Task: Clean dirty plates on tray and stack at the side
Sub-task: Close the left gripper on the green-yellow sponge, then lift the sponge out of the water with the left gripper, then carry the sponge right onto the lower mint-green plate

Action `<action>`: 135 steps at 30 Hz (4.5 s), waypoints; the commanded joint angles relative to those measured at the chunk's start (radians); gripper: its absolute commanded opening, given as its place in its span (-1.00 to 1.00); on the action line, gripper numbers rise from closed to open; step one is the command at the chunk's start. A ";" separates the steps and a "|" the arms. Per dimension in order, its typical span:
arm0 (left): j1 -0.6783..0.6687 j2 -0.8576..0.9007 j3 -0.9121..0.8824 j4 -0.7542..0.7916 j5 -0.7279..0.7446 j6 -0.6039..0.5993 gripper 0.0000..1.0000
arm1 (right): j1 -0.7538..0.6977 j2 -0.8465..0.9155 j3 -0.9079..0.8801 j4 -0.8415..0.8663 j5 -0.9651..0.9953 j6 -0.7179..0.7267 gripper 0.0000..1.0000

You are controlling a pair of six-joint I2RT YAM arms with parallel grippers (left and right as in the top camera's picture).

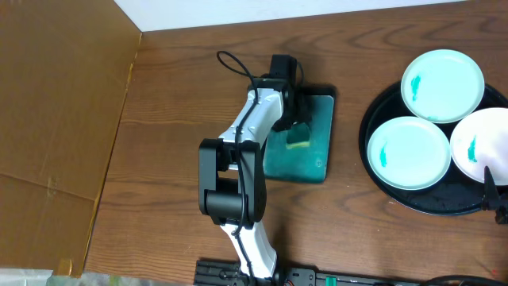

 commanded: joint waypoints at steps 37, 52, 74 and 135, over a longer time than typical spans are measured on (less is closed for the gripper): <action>0.000 -0.143 0.014 -0.077 -0.016 0.010 -0.86 | 0.005 -0.005 -0.002 -0.004 -0.004 0.005 0.98; -0.001 -0.285 -0.072 -0.039 0.013 -0.011 -0.85 | 0.005 -0.005 -0.002 -0.004 -0.004 0.005 0.98; -0.005 -0.468 -0.074 -0.050 -0.005 -0.010 -0.85 | 0.005 -0.005 -0.002 -0.004 -0.004 0.005 0.98; -0.620 -0.111 -0.121 0.290 0.013 -0.557 -0.86 | 0.005 -0.005 -0.002 -0.004 -0.004 0.005 0.99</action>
